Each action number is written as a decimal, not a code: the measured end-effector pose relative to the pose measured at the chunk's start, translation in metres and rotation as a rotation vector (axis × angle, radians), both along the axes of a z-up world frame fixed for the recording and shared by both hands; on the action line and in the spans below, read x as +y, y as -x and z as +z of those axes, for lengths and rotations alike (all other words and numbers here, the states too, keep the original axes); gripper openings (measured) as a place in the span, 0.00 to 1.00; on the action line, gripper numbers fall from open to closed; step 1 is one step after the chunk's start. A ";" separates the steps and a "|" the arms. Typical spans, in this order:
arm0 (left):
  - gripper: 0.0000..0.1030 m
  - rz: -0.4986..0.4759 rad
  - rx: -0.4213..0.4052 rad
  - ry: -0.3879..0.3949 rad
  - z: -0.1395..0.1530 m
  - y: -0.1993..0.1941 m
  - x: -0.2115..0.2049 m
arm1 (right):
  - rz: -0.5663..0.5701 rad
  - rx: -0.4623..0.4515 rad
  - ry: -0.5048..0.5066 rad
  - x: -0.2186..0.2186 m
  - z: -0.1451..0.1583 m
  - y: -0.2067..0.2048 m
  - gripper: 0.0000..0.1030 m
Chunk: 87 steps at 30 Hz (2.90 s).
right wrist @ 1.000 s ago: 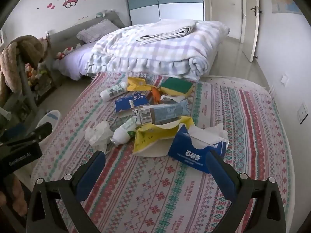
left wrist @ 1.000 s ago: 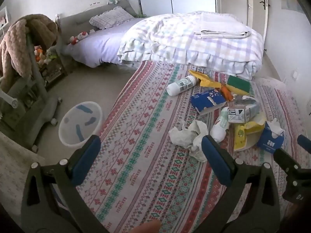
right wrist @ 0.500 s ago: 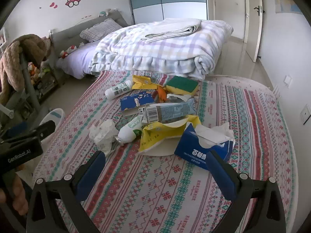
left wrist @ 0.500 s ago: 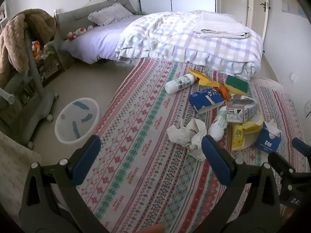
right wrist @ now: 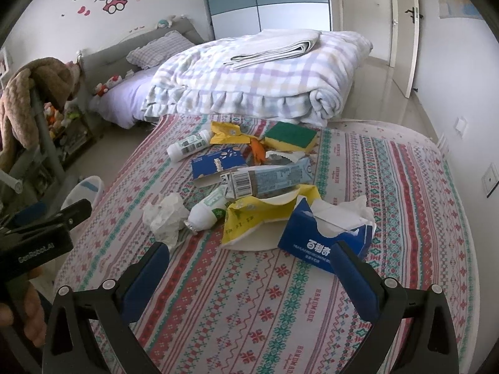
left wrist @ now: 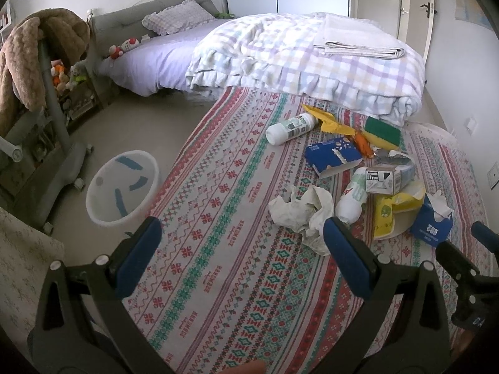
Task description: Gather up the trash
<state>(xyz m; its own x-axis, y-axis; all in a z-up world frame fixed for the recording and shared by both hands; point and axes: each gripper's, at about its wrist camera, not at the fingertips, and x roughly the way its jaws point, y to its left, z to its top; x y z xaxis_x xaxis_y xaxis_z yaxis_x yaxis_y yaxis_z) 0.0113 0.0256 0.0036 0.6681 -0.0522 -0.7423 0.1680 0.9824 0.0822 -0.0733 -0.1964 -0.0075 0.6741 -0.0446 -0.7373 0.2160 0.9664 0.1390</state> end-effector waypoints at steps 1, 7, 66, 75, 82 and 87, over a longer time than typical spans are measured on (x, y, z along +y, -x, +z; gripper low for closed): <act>1.00 0.003 0.002 -0.001 -0.001 0.000 0.000 | 0.000 0.001 0.000 0.000 0.000 0.000 1.00; 1.00 0.007 0.016 -0.001 -0.004 -0.002 -0.001 | -0.001 0.002 0.000 0.000 0.000 0.000 1.00; 0.98 -0.144 0.376 0.317 -0.046 -0.061 -0.005 | -0.350 0.066 -0.316 -0.103 -0.033 0.011 1.00; 0.60 -0.266 0.389 0.252 -0.067 -0.057 -0.062 | -0.440 0.080 -0.443 -0.127 -0.049 0.008 1.00; 0.20 -0.270 0.412 0.194 -0.092 -0.061 -0.070 | -0.462 0.124 -0.455 -0.131 -0.065 -0.011 1.00; 0.18 -0.276 0.394 0.261 -0.075 -0.057 -0.053 | -0.503 0.131 -0.480 -0.138 -0.075 -0.013 1.00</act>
